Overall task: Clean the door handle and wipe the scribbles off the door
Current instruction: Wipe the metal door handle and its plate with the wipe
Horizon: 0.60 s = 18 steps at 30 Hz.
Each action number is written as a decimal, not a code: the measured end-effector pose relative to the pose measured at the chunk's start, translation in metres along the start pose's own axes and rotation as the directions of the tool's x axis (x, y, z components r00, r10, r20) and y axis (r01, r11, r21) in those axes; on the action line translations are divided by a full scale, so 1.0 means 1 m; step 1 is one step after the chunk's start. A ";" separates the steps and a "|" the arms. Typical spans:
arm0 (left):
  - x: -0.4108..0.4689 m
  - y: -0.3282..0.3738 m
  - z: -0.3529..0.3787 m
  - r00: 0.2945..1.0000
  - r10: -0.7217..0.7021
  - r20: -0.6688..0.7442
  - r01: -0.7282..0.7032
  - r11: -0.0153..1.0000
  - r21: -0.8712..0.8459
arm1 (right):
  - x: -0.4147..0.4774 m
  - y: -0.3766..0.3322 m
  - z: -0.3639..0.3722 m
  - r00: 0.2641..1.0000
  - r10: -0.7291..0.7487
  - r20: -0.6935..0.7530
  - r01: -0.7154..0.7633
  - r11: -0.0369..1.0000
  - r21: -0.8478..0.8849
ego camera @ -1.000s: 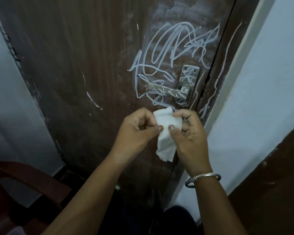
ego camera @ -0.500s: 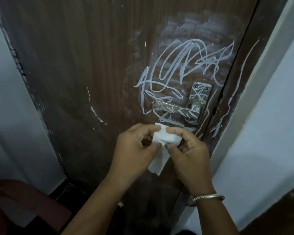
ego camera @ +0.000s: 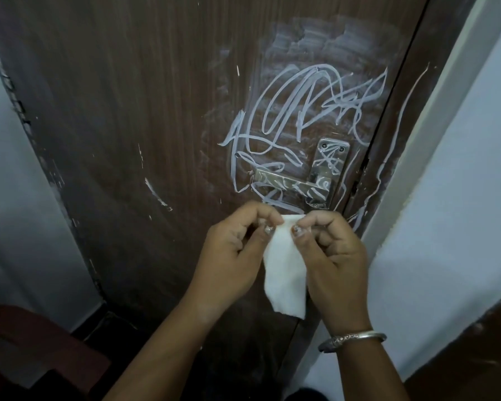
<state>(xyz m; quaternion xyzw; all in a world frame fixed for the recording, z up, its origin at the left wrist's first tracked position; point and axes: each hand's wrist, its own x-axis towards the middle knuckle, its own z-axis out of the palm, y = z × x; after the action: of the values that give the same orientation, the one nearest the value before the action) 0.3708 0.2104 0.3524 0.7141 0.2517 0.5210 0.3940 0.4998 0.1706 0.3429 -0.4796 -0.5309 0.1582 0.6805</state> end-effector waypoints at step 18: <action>-0.005 0.000 -0.001 0.995 0.034 -0.099 -0.028 0.998 0.064 | -0.002 -0.001 -0.002 1.000 0.001 0.024 0.001 0.998 -0.066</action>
<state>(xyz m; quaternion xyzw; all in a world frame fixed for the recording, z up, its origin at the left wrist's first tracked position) 0.3684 0.2066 0.3499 0.7029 0.2760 0.5540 0.3504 0.5006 0.1671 0.3425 -0.4999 -0.5441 0.1463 0.6577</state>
